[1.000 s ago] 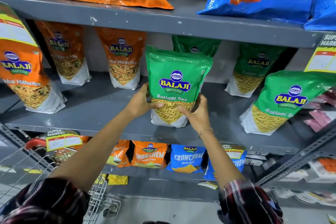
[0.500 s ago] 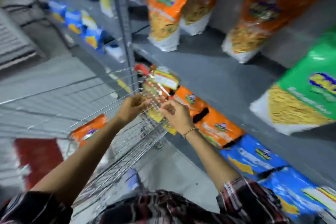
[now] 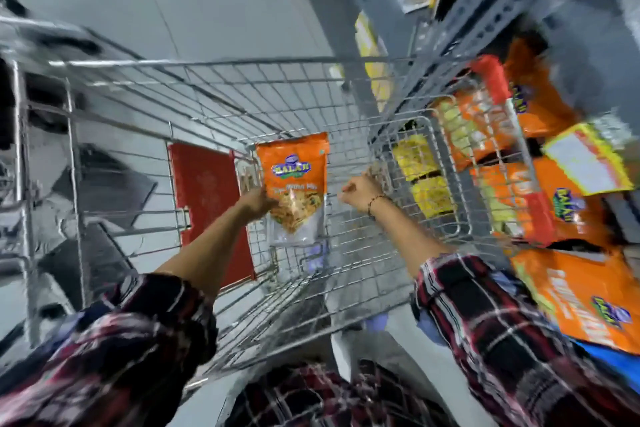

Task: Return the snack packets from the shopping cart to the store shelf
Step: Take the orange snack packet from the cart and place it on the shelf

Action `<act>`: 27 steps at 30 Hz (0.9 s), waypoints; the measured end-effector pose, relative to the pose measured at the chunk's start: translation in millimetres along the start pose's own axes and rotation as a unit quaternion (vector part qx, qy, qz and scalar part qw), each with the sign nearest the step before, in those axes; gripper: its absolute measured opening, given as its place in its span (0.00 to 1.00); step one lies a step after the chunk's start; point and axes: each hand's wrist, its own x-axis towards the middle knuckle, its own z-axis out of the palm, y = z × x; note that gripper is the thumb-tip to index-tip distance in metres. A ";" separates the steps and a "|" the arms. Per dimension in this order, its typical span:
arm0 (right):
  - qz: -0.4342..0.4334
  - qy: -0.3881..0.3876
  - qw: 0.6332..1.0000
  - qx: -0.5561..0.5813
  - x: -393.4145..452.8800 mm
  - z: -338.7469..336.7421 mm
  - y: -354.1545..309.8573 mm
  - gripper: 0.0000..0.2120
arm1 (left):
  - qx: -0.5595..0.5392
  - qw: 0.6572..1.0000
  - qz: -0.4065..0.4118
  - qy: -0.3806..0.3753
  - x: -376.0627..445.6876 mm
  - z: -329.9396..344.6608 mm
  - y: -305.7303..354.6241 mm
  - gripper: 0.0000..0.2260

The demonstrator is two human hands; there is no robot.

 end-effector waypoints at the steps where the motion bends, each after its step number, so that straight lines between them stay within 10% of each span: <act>1: 0.017 -0.013 1.000 -0.015 9.7 10.5 2.9 0.07 | -0.005 1.000 -0.012 -0.016 9.3 7.0 -5.6 0.11; 7: 0.104 -0.056 0.992 0.041 50.8 62.1 21.2 0.21 | -0.011 0.999 -0.047 -0.007 48.8 31.4 -18.6 0.10; 11: 0.142 -0.076 0.980 0.120 69.6 83.1 20.9 0.07 | 0.023 0.998 -0.061 -0.008 65.5 43.4 -12.6 0.13; 13: 0.167 -0.079 0.974 0.129 77.3 91.0 21.3 0.20 | 0.028 0.998 -0.058 -0.001 72.6 50.1 -12.4 0.16; 17: 0.191 -0.038 0.957 0.216 89.3 100.0 17.5 0.12 | -0.086 0.993 -0.068 0.051 78.5 41.1 -11.6 0.07; 22: 0.189 -0.046 0.954 0.227 91.0 99.1 24.8 0.29 | -0.151 0.984 -0.082 0.045 91.5 34.9 -22.5 0.14; 27: 0.174 -0.052 0.948 0.261 86.8 96.8 36.3 0.18 | -0.255 0.967 -0.004 -0.021 82.5 29.2 -27.5 0.15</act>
